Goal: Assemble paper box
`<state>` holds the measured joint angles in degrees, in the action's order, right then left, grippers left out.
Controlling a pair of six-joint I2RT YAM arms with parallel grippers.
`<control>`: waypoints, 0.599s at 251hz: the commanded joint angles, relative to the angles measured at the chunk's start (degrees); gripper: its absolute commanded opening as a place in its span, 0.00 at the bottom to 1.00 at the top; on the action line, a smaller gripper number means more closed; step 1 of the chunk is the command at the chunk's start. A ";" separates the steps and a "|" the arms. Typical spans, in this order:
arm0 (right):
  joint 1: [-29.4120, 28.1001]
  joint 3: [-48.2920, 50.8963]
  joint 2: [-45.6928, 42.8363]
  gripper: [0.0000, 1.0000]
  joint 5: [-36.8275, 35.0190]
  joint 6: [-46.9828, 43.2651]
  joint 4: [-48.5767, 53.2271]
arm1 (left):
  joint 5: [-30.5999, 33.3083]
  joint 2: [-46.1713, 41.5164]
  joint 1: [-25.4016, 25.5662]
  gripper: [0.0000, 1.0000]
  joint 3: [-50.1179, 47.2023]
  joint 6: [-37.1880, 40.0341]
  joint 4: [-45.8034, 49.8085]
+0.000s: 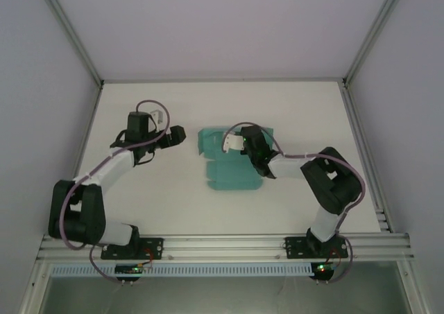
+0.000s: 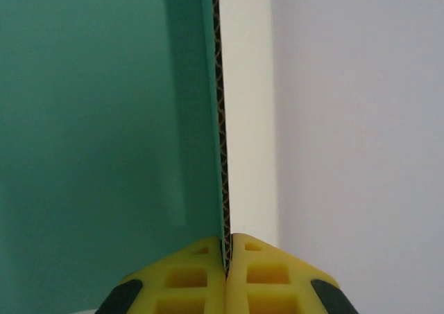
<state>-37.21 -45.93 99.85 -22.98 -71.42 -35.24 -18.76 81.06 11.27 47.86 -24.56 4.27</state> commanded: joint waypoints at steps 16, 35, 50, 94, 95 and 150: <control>-0.54 -0.15 1.70 0.00 -1.63 -10.01 -13.83 | -2.00 5.41 -0.45 1.00 3.24 3.24 -3.77; -0.24 -0.25 1.87 0.00 -1.23 -11.44 -16.58 | -1.70 6.50 -0.46 1.00 3.51 3.00 -5.22; -0.06 0.14 1.95 0.00 -0.59 -12.49 -19.58 | -0.52 6.60 -0.53 1.00 3.58 2.68 -6.00; -0.07 0.89 3.67 0.00 -0.08 -15.00 -24.07 | 1.05 8.68 -0.54 1.00 5.12 3.03 -6.54; -0.10 0.91 3.67 0.00 -0.06 -15.03 -24.17 | 1.08 8.77 -0.54 1.00 5.18 3.07 -6.59; 0.03 1.51 6.37 0.00 -0.52 -14.28 -24.68 | 0.97 14.69 -0.22 0.89 7.96 6.76 -8.71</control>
<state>-37.43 -45.34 104.07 -23.18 -85.01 -56.18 -17.30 92.75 11.25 53.23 -21.12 -2.46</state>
